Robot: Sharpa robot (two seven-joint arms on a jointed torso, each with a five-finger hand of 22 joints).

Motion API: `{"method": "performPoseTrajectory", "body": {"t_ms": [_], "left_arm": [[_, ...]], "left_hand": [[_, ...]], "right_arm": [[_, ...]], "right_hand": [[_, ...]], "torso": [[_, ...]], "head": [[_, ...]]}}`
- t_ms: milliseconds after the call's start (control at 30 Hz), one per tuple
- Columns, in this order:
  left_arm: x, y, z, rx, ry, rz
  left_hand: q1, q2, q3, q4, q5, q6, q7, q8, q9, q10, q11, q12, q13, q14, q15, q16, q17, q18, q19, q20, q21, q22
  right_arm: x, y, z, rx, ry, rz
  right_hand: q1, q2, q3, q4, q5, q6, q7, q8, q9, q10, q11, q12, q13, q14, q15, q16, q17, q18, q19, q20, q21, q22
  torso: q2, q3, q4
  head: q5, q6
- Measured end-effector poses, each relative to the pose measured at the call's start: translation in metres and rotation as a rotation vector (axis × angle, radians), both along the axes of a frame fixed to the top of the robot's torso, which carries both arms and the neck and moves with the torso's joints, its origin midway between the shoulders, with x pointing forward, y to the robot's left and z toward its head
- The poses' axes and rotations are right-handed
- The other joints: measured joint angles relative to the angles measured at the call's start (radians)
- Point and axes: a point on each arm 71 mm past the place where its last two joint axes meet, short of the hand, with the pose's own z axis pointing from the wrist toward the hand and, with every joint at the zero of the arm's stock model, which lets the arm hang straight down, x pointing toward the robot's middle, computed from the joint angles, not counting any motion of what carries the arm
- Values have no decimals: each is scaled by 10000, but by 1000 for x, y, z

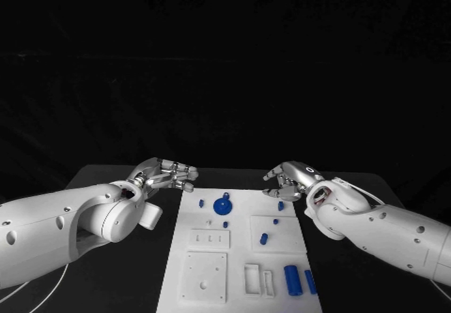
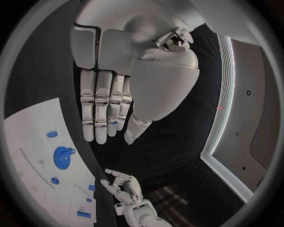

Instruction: Assemble the parts on the task board

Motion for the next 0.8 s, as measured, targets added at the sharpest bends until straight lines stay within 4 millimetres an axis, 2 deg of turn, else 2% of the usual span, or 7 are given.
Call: {"method": "performPoseTrajectory", "body": {"t_ms": [167, 333, 433, 500, 667, 800], "left_arm": [[1, 1, 0, 10, -10, 34], [2, 2, 0, 21, -19, 60], [3, 2, 0, 26, -24, 69], [3, 2, 0, 27, -25, 68], [3, 3, 0, 37, -25, 84], [4, 3, 0, 39, -26, 84]], "left_hand": [[0, 0, 0, 0, 0, 0, 1, 0, 0, 0, 0, 0, 0, 0, 0, 0, 0, 0, 0, 0, 0, -1], [0, 0, 0, 0, 0, 0, 1, 0, 0, 0, 0, 0, 0, 0, 0, 0, 0, 0, 0, 0, 0, -1], [0, 0, 0, 0, 0, 2, 2, 0, 0, 0, 0, 0, 0, 0, 0, 0, 1, 0, 0, 0, 0, -1], [0, 0, 0, 0, 0, 3, 3, 0, 0, 0, 0, 0, 0, 0, 0, 0, 1, 0, 0, 0, 0, -1], [0, 0, 0, 0, 0, 7, 7, 0, 0, 1, 0, 0, 0, 0, 0, 0, 1, 0, 0, 0, 0, -1], [0, 0, 0, 0, 0, 7, 7, 0, 0, 1, -1, 0, 0, 0, 0, 0, 1, 0, 0, 0, 0, -1]], "right_arm": [[2, -29, -2, 175, 371, -119], [5, -54, -6, 201, 801, -212], [7, -62, -10, 227, 1016, -216], [7, -66, -13, 250, 1152, -212], [6, -70, -26, 307, 1527, -181], [6, -67, -36, 404, 1781, -104]], "right_hand": [[427, 178, -738, -250, 378, 1, 1, 0, 0, 1, 0, -1, -14, 0, 0, 0, 52, 0, 0, 0, 0, 0], [469, 220, -1137, -346, 378, -20, 21, 0, 0, 2, 1, -1, -28, 0, 0, 0, 108, -1, 1, -1, 0, 0], [499, 251, -1412, -324, 378, -117, 24, 0, -1, 1, 1, -1, -28, -1, 0, 0, 126, 0, 1, -1, 0, 0], [539, 211, -1592, -276, 289, -181, 86, 0, 0, -51, 53, -47, -44, 31, 33, 0, 136, 0, -34, 34, 0, 0], [630, 225, -1876, -97, -36, -370, 169, 0, 0, -57, 55, -48, -60, -6, 79, 0, 152, 0, -9, 55, 0, 0], [630, 225, -2050, 20, -204, -418, 145, 0, -1, -90, 88, -47, -60, -7, 79, 0, 167, 1, -32, 103, 0, 0]], "torso": [[-18, 62, -81], [-33, 132, -148], [-38, 169, -169], [-39, 183, -171], [-38, 202, -165], [-34, 217, -156]], "head": [[-70, 11], [-141, 13], [-177, 2], [-210, -21], [-257, -58], [-278, -77]]}}
